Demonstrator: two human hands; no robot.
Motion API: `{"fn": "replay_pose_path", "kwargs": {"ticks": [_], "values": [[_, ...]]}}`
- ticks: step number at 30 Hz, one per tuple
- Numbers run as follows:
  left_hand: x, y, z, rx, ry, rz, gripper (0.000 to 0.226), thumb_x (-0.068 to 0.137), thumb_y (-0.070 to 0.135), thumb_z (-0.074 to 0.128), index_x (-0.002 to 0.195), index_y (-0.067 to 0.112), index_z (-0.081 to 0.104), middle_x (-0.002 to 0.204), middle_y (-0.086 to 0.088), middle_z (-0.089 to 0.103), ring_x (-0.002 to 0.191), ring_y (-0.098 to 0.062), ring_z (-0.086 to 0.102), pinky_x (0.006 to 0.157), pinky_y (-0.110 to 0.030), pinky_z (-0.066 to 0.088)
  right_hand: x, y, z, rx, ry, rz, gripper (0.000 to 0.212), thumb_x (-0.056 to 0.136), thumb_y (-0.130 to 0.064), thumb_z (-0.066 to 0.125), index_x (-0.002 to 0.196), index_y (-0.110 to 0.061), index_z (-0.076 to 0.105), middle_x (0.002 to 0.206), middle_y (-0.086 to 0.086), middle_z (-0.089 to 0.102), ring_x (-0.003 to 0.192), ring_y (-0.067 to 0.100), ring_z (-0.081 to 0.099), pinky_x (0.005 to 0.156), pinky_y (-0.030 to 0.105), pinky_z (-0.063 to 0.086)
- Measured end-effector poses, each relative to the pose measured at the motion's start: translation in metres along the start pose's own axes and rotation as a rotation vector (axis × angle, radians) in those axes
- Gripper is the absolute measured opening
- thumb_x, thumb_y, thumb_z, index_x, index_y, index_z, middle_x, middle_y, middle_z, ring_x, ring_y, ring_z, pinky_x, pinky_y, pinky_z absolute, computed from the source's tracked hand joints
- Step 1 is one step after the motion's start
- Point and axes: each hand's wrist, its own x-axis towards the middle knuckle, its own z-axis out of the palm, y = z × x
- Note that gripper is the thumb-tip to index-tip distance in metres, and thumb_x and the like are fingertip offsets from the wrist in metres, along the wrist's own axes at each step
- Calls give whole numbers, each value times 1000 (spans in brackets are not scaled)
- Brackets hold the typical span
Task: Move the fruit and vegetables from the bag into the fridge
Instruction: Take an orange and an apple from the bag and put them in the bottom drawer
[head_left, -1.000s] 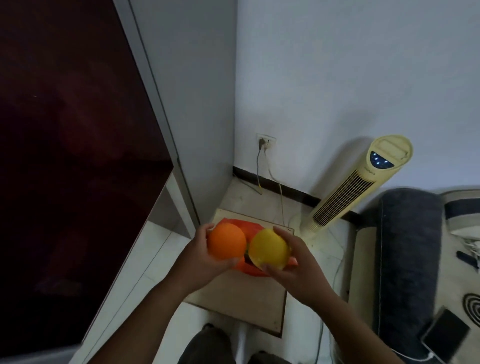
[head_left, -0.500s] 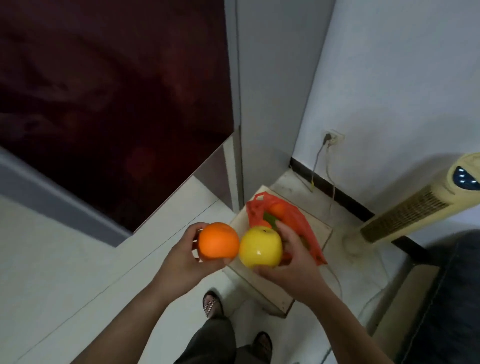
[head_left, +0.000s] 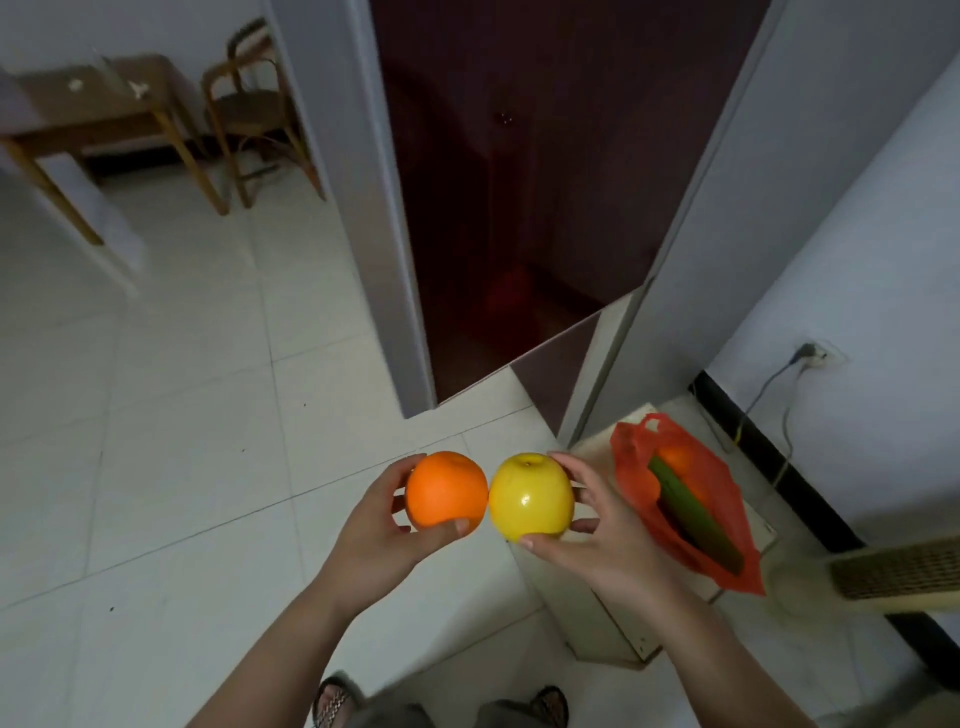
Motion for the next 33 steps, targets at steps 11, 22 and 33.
{"fn": "replay_pose_path", "kwargs": {"ticks": [11,22,33], "values": [[5,-56,-152,-33,18,-5,79,55,47,74,126,35,43,124,11,48,102,-6,53,67,-15,45,38,-66,151,-65,61,-34,88,60,-34,84,133,-40,34,133,-17,40,113,4,48,77,18,51],[21,-102,-249,-22,-14,-2,79,58,44,81,127,34,43,128,7,47,106,-13,53,70,-18,47,62,-101,250,-52,97,-33,76,65,-31,83,125,-43,39,125,-26,42,110,0,48,73,15,49],[61,-138,-334,-3,89,-116,85,56,49,83,128,38,39,128,10,44,108,-13,50,74,-21,46,158,-124,313,-95,-86,-24,81,62,-33,83,129,-44,38,128,-22,42,113,2,47,76,16,46]]}}
